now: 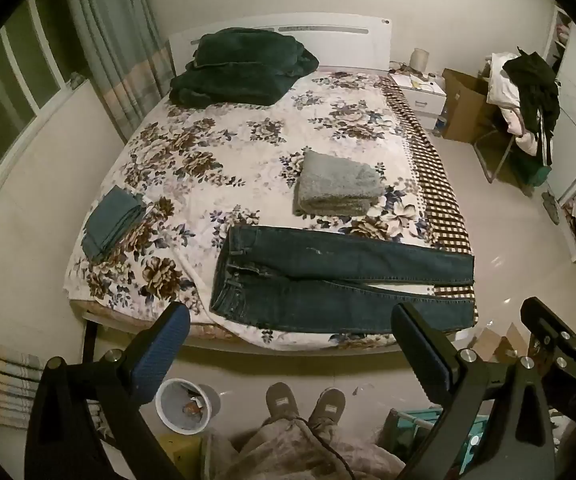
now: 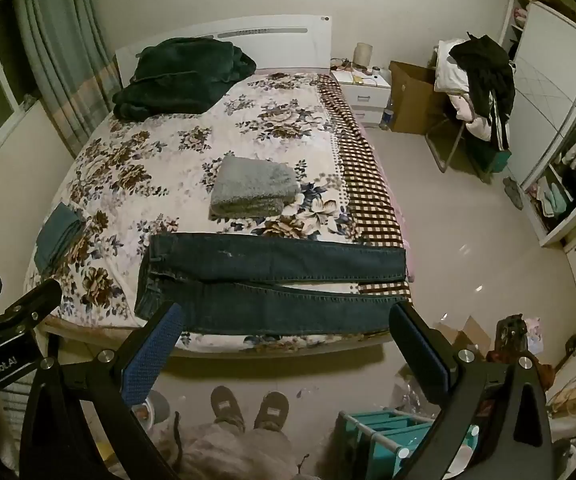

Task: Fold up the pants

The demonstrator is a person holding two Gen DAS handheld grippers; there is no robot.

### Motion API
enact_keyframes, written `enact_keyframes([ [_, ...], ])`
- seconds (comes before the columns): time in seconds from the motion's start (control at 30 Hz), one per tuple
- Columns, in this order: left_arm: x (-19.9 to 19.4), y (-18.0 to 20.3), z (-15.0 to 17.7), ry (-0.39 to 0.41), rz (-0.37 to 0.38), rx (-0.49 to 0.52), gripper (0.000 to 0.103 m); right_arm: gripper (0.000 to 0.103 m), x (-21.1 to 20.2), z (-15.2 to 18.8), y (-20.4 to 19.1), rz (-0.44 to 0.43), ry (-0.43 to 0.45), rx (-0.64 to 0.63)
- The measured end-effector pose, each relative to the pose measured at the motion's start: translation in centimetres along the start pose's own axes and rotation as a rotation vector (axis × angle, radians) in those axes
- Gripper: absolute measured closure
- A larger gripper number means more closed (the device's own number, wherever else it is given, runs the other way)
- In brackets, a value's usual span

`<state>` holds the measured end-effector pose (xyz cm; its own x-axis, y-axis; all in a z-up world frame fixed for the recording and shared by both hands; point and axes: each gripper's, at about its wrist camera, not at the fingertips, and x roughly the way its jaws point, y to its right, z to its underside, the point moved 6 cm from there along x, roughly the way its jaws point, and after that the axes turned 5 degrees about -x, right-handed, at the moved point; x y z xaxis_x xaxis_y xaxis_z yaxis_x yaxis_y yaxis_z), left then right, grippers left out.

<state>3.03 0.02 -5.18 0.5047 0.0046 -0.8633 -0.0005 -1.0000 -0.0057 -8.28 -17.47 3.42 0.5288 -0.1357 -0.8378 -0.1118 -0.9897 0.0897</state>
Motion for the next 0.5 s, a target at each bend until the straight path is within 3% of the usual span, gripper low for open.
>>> enact_keyframes([
  [0.5, 0.15, 0.16, 0.06, 0.006, 0.009, -0.008, 0.000, 0.000, -0.26, 0.22, -0.86, -0.009, -0.013, -0.006],
])
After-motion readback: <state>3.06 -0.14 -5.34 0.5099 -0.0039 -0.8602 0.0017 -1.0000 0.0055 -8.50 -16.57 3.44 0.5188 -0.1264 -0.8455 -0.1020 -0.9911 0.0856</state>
